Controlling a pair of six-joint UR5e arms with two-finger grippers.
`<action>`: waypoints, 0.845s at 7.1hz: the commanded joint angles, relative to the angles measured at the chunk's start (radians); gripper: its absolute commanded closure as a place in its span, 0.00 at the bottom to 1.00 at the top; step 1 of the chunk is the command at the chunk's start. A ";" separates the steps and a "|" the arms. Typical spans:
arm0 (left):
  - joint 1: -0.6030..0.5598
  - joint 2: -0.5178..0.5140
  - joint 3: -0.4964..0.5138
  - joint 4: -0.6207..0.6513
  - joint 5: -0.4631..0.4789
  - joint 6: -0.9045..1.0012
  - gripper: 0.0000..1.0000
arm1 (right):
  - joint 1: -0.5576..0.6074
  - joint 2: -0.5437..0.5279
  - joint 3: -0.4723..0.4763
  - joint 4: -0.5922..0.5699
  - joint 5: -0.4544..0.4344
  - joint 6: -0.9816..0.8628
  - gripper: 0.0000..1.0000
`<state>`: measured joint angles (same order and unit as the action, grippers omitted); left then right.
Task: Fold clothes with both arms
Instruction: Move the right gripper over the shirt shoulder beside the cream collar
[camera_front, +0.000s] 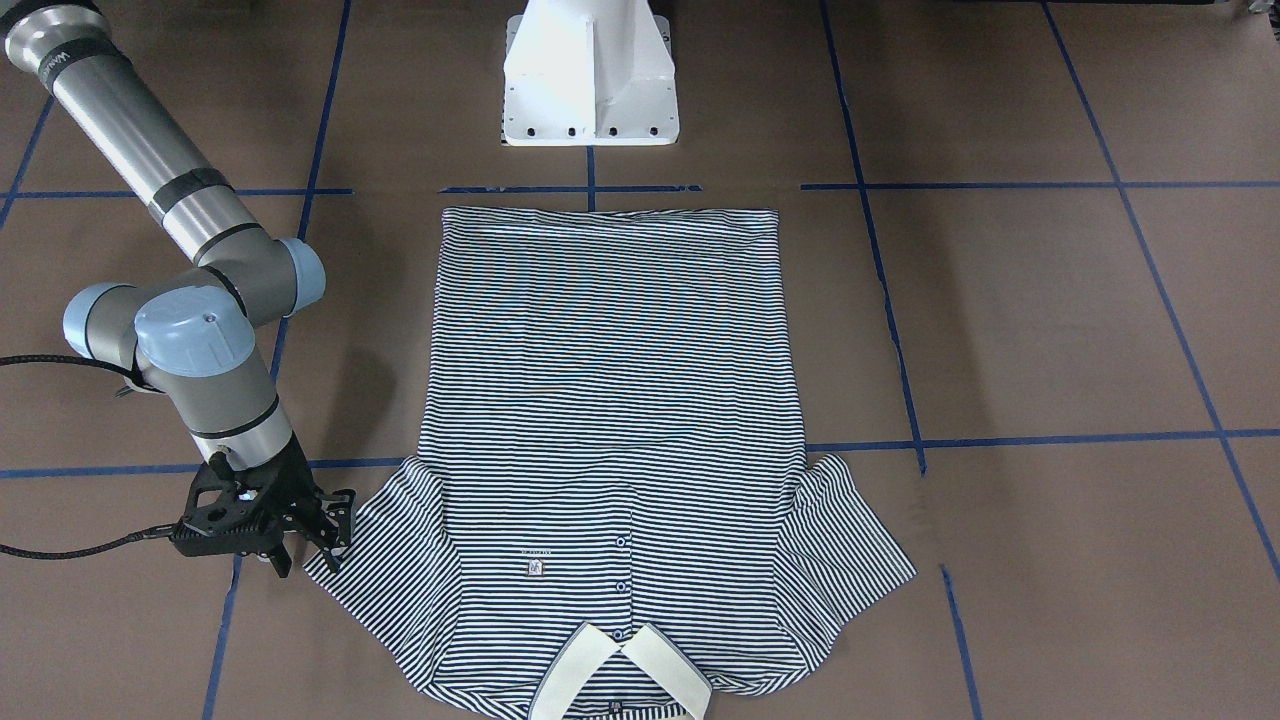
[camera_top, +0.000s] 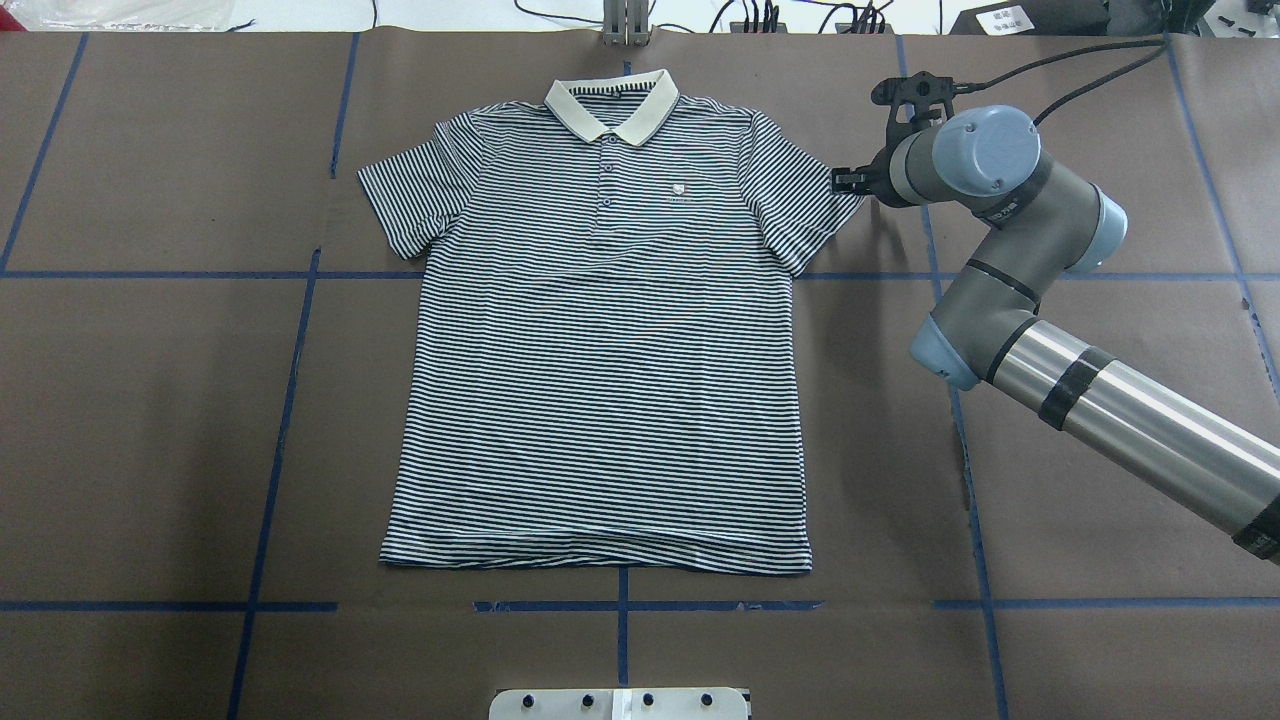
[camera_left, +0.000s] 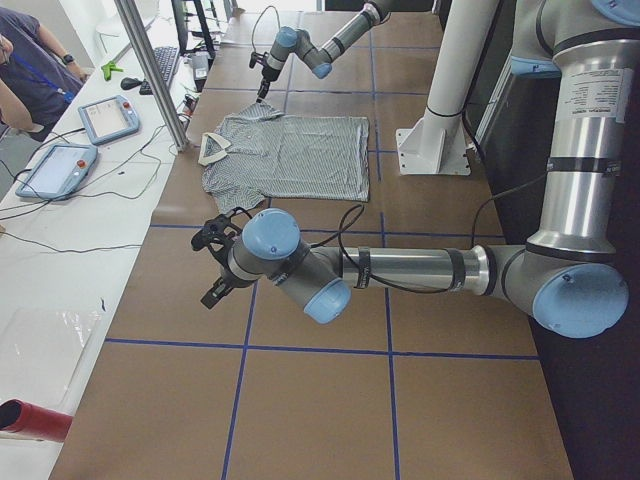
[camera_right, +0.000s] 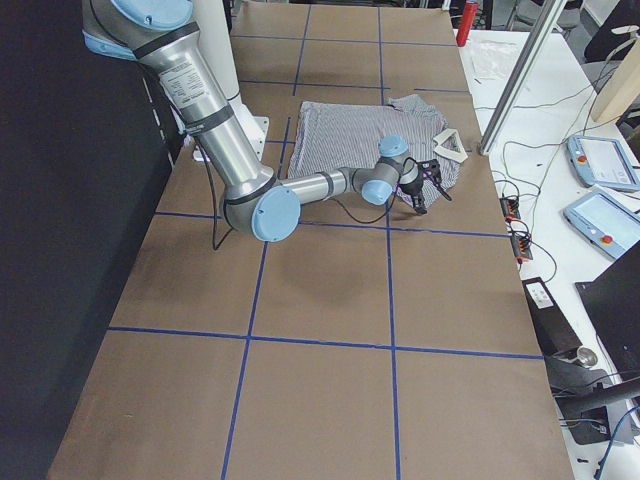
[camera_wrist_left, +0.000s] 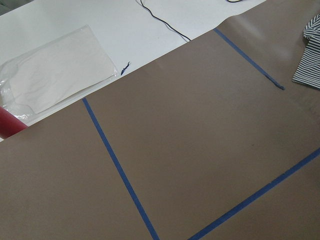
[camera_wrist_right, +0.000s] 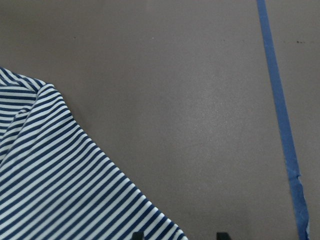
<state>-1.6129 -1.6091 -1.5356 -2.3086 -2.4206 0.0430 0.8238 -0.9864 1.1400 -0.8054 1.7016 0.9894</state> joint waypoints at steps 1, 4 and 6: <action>0.001 0.000 0.000 0.000 0.000 0.000 0.00 | -0.002 0.000 -0.009 0.000 0.000 0.000 0.46; -0.001 0.000 0.000 0.000 0.000 0.000 0.00 | -0.002 0.005 -0.008 0.002 0.000 0.011 1.00; -0.001 0.002 0.000 0.000 0.000 0.000 0.00 | -0.002 0.029 -0.005 -0.003 0.000 0.023 1.00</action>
<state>-1.6130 -1.6087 -1.5355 -2.3086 -2.4206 0.0430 0.8222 -0.9713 1.1333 -0.8057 1.7012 1.0035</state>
